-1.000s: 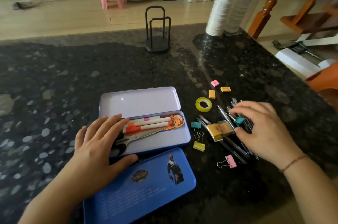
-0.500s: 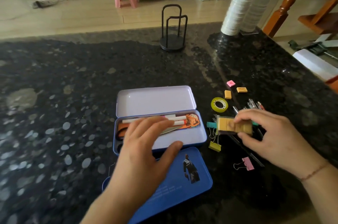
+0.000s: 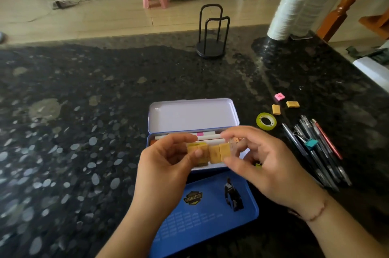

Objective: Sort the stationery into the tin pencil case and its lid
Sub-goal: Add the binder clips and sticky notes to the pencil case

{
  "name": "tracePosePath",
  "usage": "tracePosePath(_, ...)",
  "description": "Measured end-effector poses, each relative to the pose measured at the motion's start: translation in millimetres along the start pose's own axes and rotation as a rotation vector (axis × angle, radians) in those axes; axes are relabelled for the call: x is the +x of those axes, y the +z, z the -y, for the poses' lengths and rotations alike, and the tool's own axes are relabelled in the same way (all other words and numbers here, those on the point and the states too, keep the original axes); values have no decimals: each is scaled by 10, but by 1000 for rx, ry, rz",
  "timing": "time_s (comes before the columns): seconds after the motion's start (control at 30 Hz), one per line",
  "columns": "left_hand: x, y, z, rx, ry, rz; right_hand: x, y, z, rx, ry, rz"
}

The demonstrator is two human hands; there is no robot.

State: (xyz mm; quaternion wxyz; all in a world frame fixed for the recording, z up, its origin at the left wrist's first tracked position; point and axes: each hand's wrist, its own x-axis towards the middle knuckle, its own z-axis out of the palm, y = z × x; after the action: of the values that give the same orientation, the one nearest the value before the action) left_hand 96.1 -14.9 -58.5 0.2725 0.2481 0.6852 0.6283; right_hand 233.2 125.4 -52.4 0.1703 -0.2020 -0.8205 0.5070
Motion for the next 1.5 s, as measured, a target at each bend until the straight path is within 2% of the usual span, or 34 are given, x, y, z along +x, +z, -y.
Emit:
tracePosePath(0.1,45,-34,55,141,18,-53,58,47,-27,213,112,32)
tracePosePath(0.27,101,-47,143,356,28,-10,102,263,-90,-110,158,-115)
tracePosePath(0.47,83,9,213,739,298,-4,107,397,-148,-291,128,-180)
tracePosePath(0.6,92,0,287,816,296,-8,113,424,-147,-388,111,-123)
tracePosePath(0.87,99,-4,320,804,261,-7,135,471,-205,-445,88,-135)
tracePosePath(1.03,100,-45,347,946,286,-47,145,462,-201,-433,85,-154)
tracePosePath(1.17,84,-63,345,1052,341,-59,103,457,-152,-566,14,-17)
tracePosePath(1.3,69,-23,344,1035,375,-22,69,420,-84,-642,-11,136)
tracePosePath(1.37,66,-20,329,1013,390,-3,80,266,-58,-604,-28,54)
tracePosePath(1.4,68,-32,316,1009,389,2,89,137,-58,-576,-10,-61)
tracePosePath(1.5,96,-77,308,992,382,10,59,-443,-191,-645,222,-384)
